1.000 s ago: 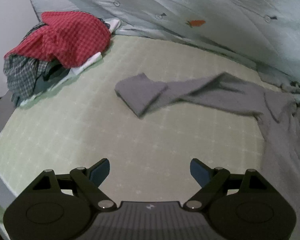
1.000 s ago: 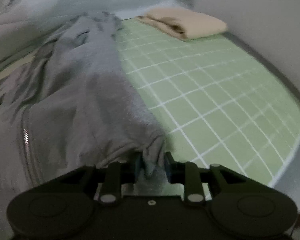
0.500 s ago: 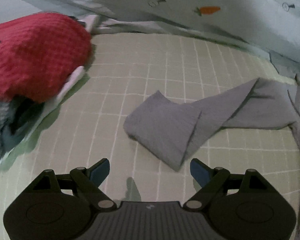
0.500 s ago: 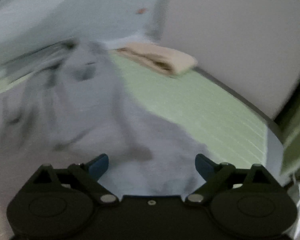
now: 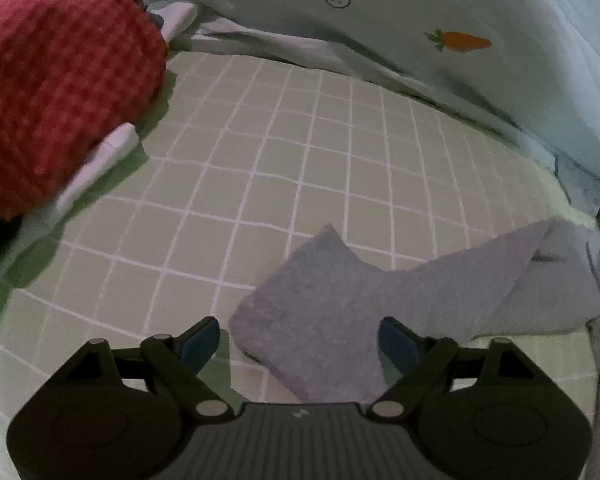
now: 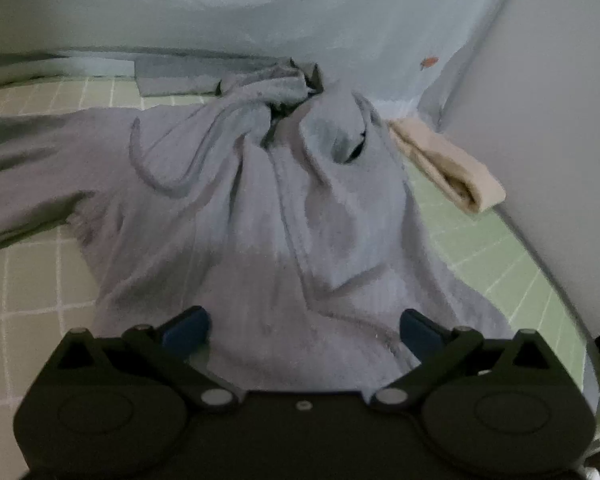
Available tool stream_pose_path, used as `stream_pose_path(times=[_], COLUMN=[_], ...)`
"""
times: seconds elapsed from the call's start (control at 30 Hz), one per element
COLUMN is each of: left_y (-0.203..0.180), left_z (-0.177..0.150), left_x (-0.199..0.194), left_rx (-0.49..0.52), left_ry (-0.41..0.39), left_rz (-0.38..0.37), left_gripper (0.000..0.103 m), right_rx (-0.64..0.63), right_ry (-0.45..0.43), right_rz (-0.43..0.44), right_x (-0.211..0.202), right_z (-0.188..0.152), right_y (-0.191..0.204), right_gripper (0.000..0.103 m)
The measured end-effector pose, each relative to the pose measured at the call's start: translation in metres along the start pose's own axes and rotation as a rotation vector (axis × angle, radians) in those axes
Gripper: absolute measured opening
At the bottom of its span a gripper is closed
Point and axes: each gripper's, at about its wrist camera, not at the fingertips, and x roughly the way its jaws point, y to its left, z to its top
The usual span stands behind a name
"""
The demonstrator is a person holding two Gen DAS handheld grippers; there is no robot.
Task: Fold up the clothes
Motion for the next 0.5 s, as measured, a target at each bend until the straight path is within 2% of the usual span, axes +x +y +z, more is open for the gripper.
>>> stream_pose_path(times=[0.03,0.07,0.1,0.13,0.17,0.2,0.23,0.3,0.47,0.5], left_y=[0.000,0.000,0.002,0.003,0.007,0.011,0.017,0.029,0.060,0.063], left_z=[0.000,0.000,0.000,0.000,0.000,0.000,-0.001,-0.004,-0.028,-0.032], left_x=[0.000,0.000,-0.001,-0.002,-0.006,-0.011,-0.017,-0.029,-0.064,-0.070], left_rx=[-0.020,-0.040,-0.059,-0.078,-0.112,-0.150,-0.193,-0.283,-0.493,-0.516], left_ry=[-0.001,-0.001,0.000,0.002,0.000,-0.003,-0.008,-0.020,-0.077,-0.086], left_rz=[0.012,0.031,0.047,0.061,0.056,0.044,0.033,0.011,-0.040,-0.036], left_gripper=[0.058,0.052,0.035,0.023,0.021,0.013,0.010,0.009,0.009,0.001], right_rx=[-0.004,-0.012,-0.023,-0.035,-0.048,-0.064,-0.083,-0.110,-0.104,-0.103], right_ry=[-0.028,-0.058,-0.093,-0.124,-0.142,-0.156,-0.162,-0.173,-0.172,-0.172], right_rz=[-0.011,-0.025,-0.042,-0.060,-0.077,-0.093,-0.111,-0.137,-0.132,-0.132], right_x=[-0.001,-0.003,-0.006,-0.009,-0.011,-0.013,-0.013,-0.014,-0.013,-0.013], right_z=[-0.003,-0.007,-0.012,-0.016,-0.017,-0.017,-0.017,-0.017,-0.016,-0.016], right_y=[0.002,0.006,0.009,0.013,0.017,0.020,0.023,0.029,0.026,0.026], right_gripper=[0.103,0.103,0.103,0.103,0.103,0.103,0.103,0.103,0.103,0.103])
